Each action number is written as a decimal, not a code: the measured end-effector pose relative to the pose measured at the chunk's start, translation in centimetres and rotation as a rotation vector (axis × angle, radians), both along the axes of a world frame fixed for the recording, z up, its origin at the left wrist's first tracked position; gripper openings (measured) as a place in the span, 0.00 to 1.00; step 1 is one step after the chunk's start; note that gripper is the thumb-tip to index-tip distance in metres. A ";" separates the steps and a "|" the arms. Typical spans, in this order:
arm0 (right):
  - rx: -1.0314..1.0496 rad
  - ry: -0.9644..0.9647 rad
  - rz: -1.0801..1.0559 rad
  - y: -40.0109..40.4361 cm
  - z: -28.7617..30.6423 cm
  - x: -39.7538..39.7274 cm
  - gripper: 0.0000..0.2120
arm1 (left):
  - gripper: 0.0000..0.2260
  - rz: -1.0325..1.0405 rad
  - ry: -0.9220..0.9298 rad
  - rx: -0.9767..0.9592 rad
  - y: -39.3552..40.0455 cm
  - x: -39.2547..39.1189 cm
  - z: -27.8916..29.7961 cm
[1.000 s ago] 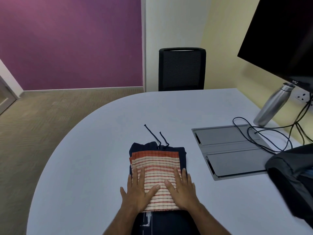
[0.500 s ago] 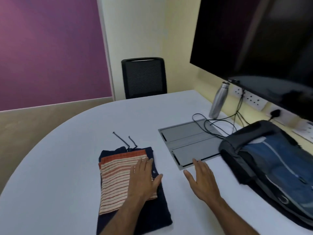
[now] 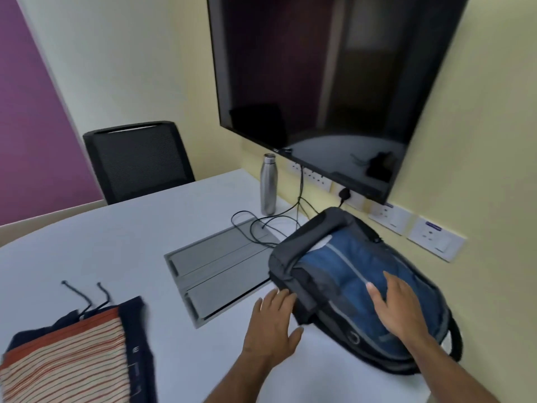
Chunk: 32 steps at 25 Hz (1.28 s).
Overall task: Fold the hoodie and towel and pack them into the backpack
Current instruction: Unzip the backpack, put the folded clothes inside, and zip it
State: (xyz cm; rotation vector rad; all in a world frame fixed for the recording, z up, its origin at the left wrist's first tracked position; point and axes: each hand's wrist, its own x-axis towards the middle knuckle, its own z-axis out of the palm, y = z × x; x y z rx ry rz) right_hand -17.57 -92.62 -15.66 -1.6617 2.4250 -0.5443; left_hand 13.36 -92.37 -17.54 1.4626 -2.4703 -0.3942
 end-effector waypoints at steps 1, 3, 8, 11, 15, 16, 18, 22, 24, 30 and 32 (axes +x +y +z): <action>0.006 -0.010 -0.017 -0.5 -0.1 -2.4 0.43 | 0.29 -0.043 -0.025 0.007 -0.4 -2.2 -0.2; 0.023 -0.008 -0.054 -1.5 -0.3 -6.8 0.46 | 0.30 -0.132 -0.064 -0.013 -1.3 -6.5 -0.5; 0.141 -0.006 -0.068 -4.0 -1.9 -12.4 0.45 | 0.37 -0.246 -0.268 0.062 -2.9 -13.9 -1.3; 0.214 0.082 -0.052 -4.8 -2.6 -12.9 0.38 | 0.27 -0.340 -0.444 0.036 -4.1 -15.8 -2.1; 0.291 0.072 -0.143 -5.5 -2.3 -13.4 0.42 | 0.31 -0.346 -0.497 0.131 -5.1 -15.9 -2.1; 0.316 0.043 -0.157 -5.8 -2.2 -13.6 0.43 | 0.30 -0.333 -0.482 0.132 -5.2 -15.7 -2.0; 0.343 0.007 -0.161 -5.8 -2.2 -13.7 0.44 | 0.26 -0.299 -0.462 0.152 -5.3 -15.1 -1.9; 0.349 -0.071 -0.145 -4.4 -3.0 -11.8 0.44 | 0.21 -0.263 -0.444 0.181 -4.9 -12.4 -2.4; 0.350 -0.129 -0.132 -3.1 -3.3 -10.2 0.43 | 0.26 -0.244 -0.455 0.215 -4.7 -10.6 -2.0; 0.431 -0.230 -0.070 0.0 -2.5 -5.2 0.47 | 0.32 -0.129 -0.526 0.286 -4.6 -6.6 -0.8; 0.439 -0.298 -0.039 0.7 -2.7 -3.6 0.56 | 0.30 -0.088 -0.536 0.298 -4.8 -5.3 -0.7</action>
